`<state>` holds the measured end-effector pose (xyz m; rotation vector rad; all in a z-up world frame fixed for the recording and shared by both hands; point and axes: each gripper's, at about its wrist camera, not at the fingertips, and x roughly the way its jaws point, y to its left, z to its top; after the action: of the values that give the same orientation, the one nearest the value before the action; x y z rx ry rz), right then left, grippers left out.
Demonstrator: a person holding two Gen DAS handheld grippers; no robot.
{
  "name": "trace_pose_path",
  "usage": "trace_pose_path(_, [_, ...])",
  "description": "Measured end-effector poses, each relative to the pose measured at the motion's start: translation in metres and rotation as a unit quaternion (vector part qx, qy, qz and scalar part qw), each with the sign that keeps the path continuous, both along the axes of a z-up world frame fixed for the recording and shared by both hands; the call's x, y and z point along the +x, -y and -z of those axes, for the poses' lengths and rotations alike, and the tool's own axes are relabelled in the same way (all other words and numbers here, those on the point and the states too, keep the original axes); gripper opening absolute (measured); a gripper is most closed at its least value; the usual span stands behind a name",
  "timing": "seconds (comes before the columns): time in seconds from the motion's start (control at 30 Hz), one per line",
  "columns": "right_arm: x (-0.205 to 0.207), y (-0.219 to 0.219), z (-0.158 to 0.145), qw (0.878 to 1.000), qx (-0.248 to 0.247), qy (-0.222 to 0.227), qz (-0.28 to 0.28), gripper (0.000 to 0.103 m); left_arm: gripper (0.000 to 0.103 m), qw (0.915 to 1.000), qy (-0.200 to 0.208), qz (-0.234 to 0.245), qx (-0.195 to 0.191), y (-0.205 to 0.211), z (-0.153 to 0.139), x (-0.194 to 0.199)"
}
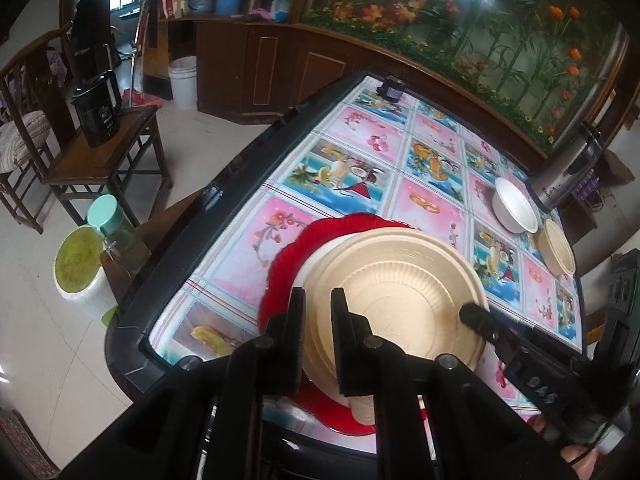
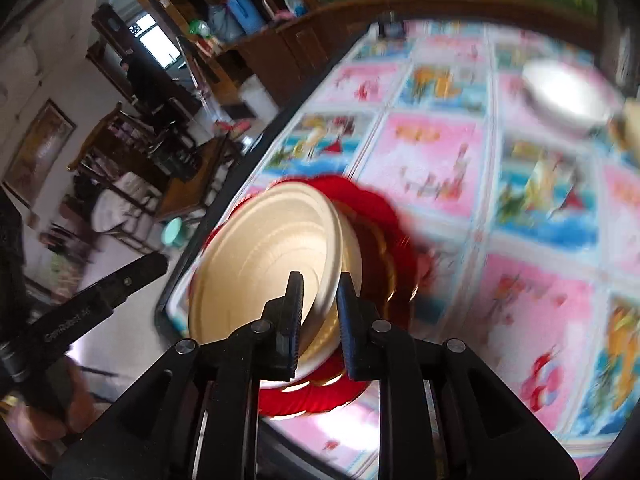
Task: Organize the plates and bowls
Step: 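Lower the beige paper plate onto the white plate with both tools, then open both tools and pull them away from the plate stack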
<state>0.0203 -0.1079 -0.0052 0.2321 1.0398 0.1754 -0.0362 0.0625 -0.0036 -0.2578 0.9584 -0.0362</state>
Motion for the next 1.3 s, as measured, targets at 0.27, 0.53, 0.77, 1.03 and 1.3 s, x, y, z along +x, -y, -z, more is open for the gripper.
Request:
trace_pose_path(0.27, [-0.004, 0.042, -0.009, 0.998, 0.040, 0.034, 0.040, 0.017, 0.011, 0.9996, 0.008, 0.026, -0.007, 0.027, -0.005, 0.002])
trace_pose_path(0.53, [-0.022, 0.098, -0.006, 0.993, 0.027, 0.073, 0.093, 0.017, 0.016, 0.9968, 0.002, 0.079, -0.012, 0.082, -0.001, -0.004])
trace_pose_path(0.77, [-0.031, 0.151, 0.017, 0.990, 0.038, 0.042, 0.126, 0.017, 0.025, 0.9911, -0.023, 0.131, -0.003, 0.139, 0.007, 0.001])
trace_pose_path(1.03, [-0.018, 0.228, 0.014, 0.985, 0.045, 0.022, 0.164, 0.017, 0.037, 0.9846, -0.003, 0.174, 0.020, 0.196, -0.033, 0.029])
trace_pose_path(1.3, [0.006, 0.277, 0.015, 0.977, 0.085, 0.017, 0.193, 0.017, 0.042, 0.9874, 0.032, 0.155, 0.004, 0.201, -0.073, 0.058])
